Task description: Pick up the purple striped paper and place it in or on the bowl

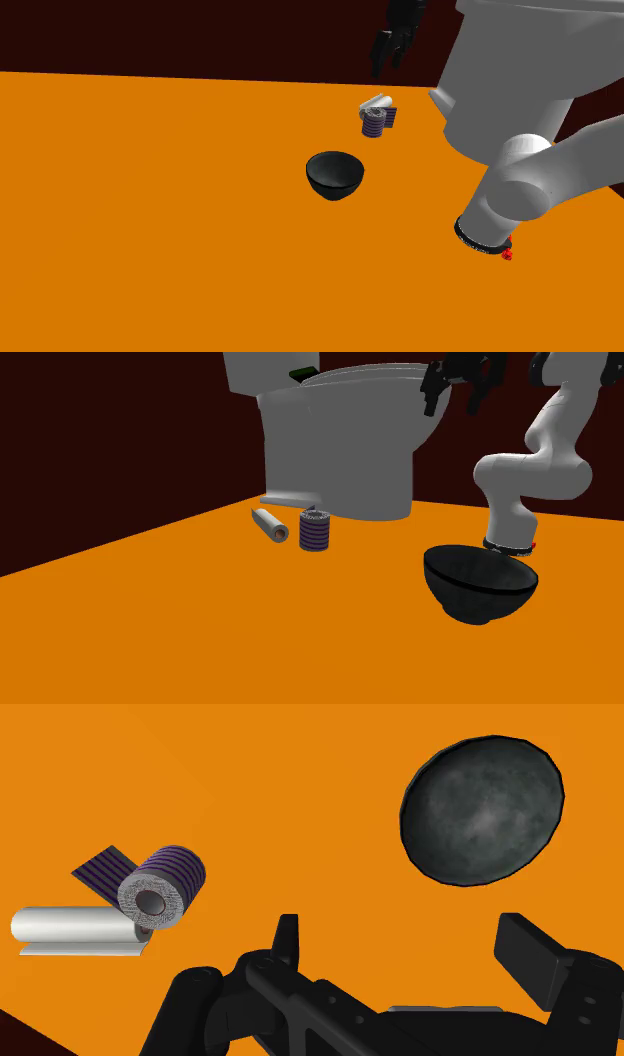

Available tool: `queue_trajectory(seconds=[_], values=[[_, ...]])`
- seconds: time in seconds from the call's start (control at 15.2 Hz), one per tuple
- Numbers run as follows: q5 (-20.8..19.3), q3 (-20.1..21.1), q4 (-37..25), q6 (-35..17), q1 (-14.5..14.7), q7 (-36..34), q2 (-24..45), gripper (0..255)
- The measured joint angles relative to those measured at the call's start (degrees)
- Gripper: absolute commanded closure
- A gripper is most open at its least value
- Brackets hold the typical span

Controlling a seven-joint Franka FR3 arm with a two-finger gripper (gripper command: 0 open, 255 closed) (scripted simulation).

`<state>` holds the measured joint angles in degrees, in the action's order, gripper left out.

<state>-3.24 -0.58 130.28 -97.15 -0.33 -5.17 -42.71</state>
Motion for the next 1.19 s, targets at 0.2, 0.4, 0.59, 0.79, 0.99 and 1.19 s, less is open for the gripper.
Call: queue_trajectory(seconds=[0.2,0.4,0.59,0.79,0.99,1.19], values=[[-0.42,-0.92,0.65,-1.23,-0.29,0.87,0.90,0],[-1.76,-3.87,2.19,-4.23,-1.23,3.80,3.03,0],[-3.01,-6.94,3.29,-7.58,-2.17,6.81,5.96,0],[-4.04,-10.09,3.47,-10.89,-3.06,10.00,9.71,0],[-4.74,-13.02,3.71,-14.38,-3.82,12.95,13.62,0],[-4.90,-15.58,3.25,-17.54,-4.31,15.64,17.96,0]])
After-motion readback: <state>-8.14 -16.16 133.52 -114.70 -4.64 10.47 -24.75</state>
